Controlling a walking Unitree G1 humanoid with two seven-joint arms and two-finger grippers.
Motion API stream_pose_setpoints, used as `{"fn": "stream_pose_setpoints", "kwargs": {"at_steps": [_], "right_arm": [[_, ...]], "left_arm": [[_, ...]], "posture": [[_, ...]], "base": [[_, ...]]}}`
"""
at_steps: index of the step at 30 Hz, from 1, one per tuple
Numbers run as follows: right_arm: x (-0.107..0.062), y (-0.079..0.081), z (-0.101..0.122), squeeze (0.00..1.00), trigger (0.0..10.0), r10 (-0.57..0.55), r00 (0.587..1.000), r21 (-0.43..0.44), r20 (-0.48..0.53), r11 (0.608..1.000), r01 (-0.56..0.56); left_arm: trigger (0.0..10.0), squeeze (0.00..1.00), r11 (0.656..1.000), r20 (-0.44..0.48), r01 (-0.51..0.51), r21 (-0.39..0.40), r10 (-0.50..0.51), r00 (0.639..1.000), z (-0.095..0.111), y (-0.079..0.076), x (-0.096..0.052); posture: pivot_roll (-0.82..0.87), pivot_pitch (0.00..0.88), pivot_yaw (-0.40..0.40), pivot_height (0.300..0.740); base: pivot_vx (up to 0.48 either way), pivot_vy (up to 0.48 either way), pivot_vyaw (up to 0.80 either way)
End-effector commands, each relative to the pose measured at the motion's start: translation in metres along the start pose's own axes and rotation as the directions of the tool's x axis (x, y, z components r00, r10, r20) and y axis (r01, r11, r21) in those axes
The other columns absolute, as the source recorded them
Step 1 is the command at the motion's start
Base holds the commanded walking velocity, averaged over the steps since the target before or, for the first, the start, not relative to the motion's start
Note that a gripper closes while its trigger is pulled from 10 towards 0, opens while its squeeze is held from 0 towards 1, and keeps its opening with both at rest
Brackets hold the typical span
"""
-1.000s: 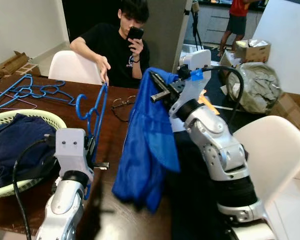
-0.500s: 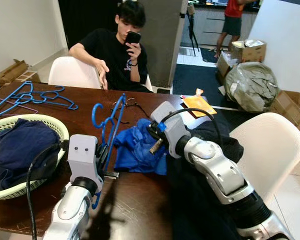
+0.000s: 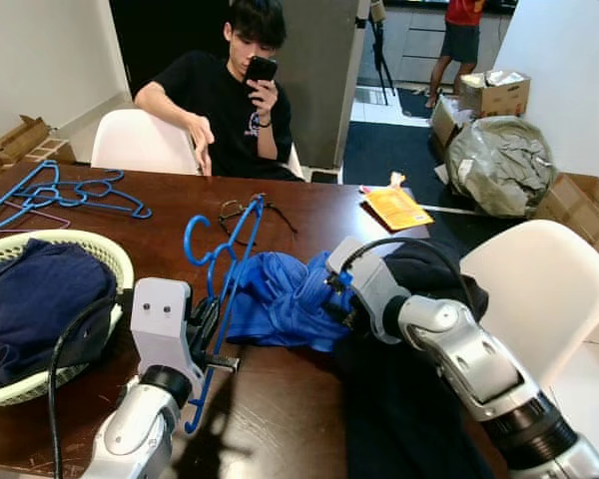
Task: Hang hanger
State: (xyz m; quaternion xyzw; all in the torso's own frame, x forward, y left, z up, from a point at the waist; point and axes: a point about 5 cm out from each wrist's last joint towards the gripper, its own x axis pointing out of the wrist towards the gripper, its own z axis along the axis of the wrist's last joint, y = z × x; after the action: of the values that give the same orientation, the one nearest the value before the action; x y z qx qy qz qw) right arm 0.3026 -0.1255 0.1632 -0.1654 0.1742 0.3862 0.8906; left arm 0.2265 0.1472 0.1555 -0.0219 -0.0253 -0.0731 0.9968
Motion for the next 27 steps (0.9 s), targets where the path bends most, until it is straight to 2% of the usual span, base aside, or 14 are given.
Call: {"fn": "stream_pose_setpoints", "kwargs": {"at_steps": [1, 3, 5, 7, 9, 12, 14, 17, 20, 22, 23, 24, 25, 27], "right_arm": [[-0.014, 0.006, -0.001, 1.0, 10.0, 0.14, 0.989, 0.058, 0.041, 0.988, -0.142], [-0.014, 0.006, -0.001, 1.0, 10.0, 0.14, 0.989, 0.058, 0.041, 0.988, -0.142], [-0.04, 0.009, -0.013, 1.0, 10.0, 0.286, 0.958, 0.042, 0.036, 0.957, -0.287], [-0.053, 0.004, -0.013, 1.0, 10.0, 0.308, 0.95, 0.039, 0.054, 0.95, -0.31], [-0.068, -0.009, -0.009, 1.0, 10.0, 0.287, 0.953, 0.042, 0.1, 0.955, -0.292], [-0.075, -0.016, -0.007, 1.0, 10.0, 0.263, 0.957, 0.043, 0.12, 0.962, -0.269], [-0.094, -0.028, -0.011, 1.0, 10.0, 0.25, 0.963, 0.051, 0.105, 0.965, -0.256], [-0.114, -0.033, -0.016, 1.0, 10.0, 0.273, 0.956, 0.067, 0.108, 0.957, -0.281], [-0.118, -0.033, -0.013, 1.0, 10.0, 0.284, 0.949, 0.073, 0.138, 0.953, -0.296], [-0.128, -0.033, 0.005, 0.84, 10.0, 0.31, 0.897, 0.082, 0.314, 0.933, -0.351], [-0.131, -0.033, 0.012, 0.59, 10.0, 0.318, 0.868, 0.077, 0.382, 0.925, -0.373], [-0.133, -0.036, 0.018, 0.46, 10.0, 0.309, 0.838, 0.074, 0.451, 0.922, -0.38], [-0.133, -0.036, 0.018, 0.46, 10.0, 0.309, 0.838, 0.074, 0.451, 0.922, -0.38], [-0.135, -0.042, 0.027, 0.0, 10.0, 0.27, 0.793, 0.073, 0.546, 0.928, -0.366]], "left_arm": [[10.0, 0.0, 0.997, 0.011, -0.05, 0.058, 0.049, 0.999, 0.004, 0.009, -0.003], [10.0, 0.0, 0.997, 0.011, -0.05, 0.058, 0.049, 0.999, 0.004, 0.009, -0.003], [10.0, 0.0, 0.987, 0.027, -0.122, 0.105, 0.12, 0.992, 0.008, 0.018, -0.002], [10.0, 0.0, 0.984, 0.032, -0.138, 0.112, 0.135, 0.99, 0.01, 0.019, 0.0], [10.0, 0.0, 0.983, 0.037, -0.144, 0.116, 0.14, 0.989, 0.012, 0.019, 0.002], [10.0, 0.0, 0.984, 0.037, -0.139, 0.115, 0.136, 0.99, 0.013, 0.018, 0.002], [10.0, 0.0, 0.988, 0.04, -0.113, 0.101, 0.11, 0.993, 0.015, 0.015, 0.005], [10.0, 0.0, 0.996, 0.04, -0.05, 0.074, 0.047, 0.998, 0.018, 0.01, 0.007], [10.0, 0.0, 0.997, 0.041, -0.028, 0.066, 0.026, 0.999, 0.019, 0.008, 0.008], [10.0, 0.0, 0.998, 0.055, 0.025, 0.058, -0.029, 0.998, 0.024, 0.004, 0.011], [10.0, 0.0, 0.997, 0.064, 0.045, 0.066, -0.049, 0.997, 0.028, 0.005, 0.012], [10.0, 0.0, 0.995, 0.079, 0.058, 0.08, -0.064, 0.995, 0.034, 0.01, 0.015], [10.0, 0.0, 0.995, 0.079, 0.058, 0.08, -0.064, 0.995, 0.034, 0.01, 0.015], [10.0, 0.0, 0.989, 0.104, 0.08, 0.123, -0.093, 0.99, 0.051, 0.026, 0.019]], "posture": [[0.12, 0.04, -0.032, 0.74], [0.12, 0.04, -0.032, 0.74], [0.12, 0.04, -0.033, 0.74], [0.12, 0.04, -0.033, 0.74], [0.11, 0.04, -0.029, 0.74], [0.11, 0.04, -0.028, 0.74], [0.11, 0.038, -0.025, 0.74], [0.1, 0.037, -0.024, 0.74], [0.1, 0.037, -0.023, 0.74], [0.1, 0.035, -0.024, 0.74], [0.1, 0.035, -0.023, 0.74], [0.1, 0.033, -0.024, 0.74], [0.1, 0.033, -0.024, 0.74], [0.11, 0.029, -0.028, 0.74]], "base": [[0.0, 0.0, 0.0], [0.0, 0.0, 0.0], [0.0, 0.0, 0.0], [0.0, 0.0, 0.0], [0.0, 0.0, 0.0], [0.0, 0.0, 0.0], [0.0, 0.0, 0.0], [0.0, 0.0, 0.0], [0.0, 0.0, 0.0], [0.0, 0.0, 0.0], [0.0, 0.0, 0.0], [0.0, 0.0, 0.0], [0.0, 0.0, 0.0], [0.0, 0.0, 0.0]]}}
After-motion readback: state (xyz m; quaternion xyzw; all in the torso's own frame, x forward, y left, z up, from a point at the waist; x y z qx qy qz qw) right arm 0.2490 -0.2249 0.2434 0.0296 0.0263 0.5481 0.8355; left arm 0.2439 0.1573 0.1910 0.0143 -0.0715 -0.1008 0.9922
